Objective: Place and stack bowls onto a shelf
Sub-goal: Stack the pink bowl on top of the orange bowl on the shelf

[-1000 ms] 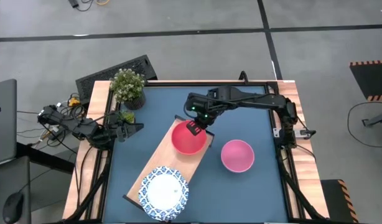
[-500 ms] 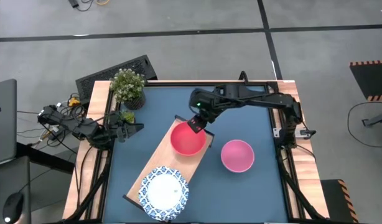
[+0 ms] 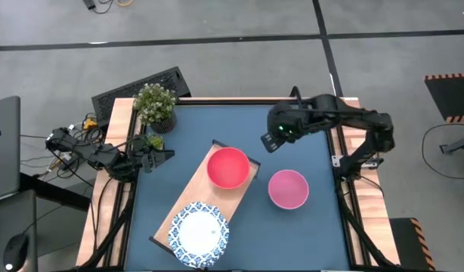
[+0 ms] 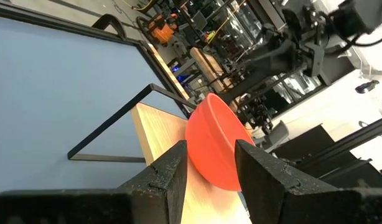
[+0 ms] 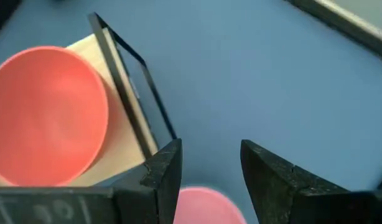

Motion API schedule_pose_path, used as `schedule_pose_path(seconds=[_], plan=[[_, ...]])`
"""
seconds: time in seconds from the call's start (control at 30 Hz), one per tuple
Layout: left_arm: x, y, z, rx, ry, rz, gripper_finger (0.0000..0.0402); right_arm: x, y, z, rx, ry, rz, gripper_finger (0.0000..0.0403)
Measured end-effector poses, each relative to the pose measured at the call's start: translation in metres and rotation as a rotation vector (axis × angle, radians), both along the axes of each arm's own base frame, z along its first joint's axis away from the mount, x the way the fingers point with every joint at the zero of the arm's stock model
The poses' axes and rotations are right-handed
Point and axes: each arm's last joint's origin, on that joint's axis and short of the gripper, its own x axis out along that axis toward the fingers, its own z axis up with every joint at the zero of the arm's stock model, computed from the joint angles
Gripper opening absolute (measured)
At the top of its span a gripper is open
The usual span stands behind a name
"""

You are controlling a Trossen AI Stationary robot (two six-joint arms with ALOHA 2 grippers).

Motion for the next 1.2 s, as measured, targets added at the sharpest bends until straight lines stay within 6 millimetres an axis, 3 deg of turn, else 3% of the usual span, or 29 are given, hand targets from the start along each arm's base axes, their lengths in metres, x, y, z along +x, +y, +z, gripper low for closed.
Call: schedule_pose_path(seconds=[0.17, 0.3, 0.53, 0.73, 0.9, 1.2], plan=[[0.000, 0.000, 0.000, 0.000, 0.001, 0.000, 0.0121, -0.015, 0.017, -0.016, 0.010, 0.042, -0.021, 0.0187], [0.000, 0.000, -0.001, 0.002, 0.014, 0.001, 0.0121, -0.026, 0.031, -0.051, 0.034, 0.153, -0.078, 0.0187], [0.000, 0.000, -0.003, 0.007, 0.027, 0.011, 0.0121, -0.061, 0.044, -0.119, 0.127, 0.357, -0.237, 0.0187], [0.000, 0.001, -0.003, -0.016, 0.022, 0.029, 0.0121, -0.073, 0.052, -0.155, 0.227, 0.389, -0.272, 0.0187], [0.000, 0.001, -0.003, -0.030, 0.019, 0.029, 0.0121, -0.074, 0.062, -0.171, 0.264, 0.361, -0.279, 0.0187], [0.000, 0.001, -0.003, -0.033, 0.019, 0.029, 0.0121, -0.068, 0.076, -0.178, 0.284, 0.357, -0.251, 0.0177]])
